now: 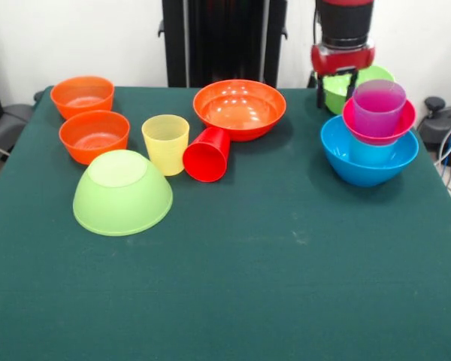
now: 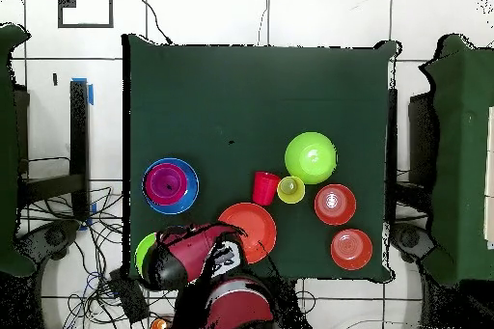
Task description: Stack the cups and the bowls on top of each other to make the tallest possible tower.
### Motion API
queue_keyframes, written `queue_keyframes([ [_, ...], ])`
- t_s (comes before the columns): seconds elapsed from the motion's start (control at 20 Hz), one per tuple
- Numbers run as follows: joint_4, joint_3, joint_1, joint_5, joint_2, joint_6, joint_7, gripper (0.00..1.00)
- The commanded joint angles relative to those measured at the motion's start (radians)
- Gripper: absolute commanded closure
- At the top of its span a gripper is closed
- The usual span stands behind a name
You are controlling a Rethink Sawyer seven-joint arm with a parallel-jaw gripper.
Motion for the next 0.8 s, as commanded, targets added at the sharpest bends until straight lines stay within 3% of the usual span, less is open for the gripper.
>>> queue_keyframes([
  [0.05,-0.136,-0.154,0.067,-0.010,0.172,-0.148,0.120,0.00],
  [0.4,-0.156,-0.194,0.114,0.034,0.200,-0.202,0.119,0.00],
  [0.6,-0.140,-0.193,0.127,0.046,0.134,-0.122,0.105,0.00],
  [0.8,-0.163,-0.190,0.141,0.063,0.117,-0.060,0.095,0.00],
])
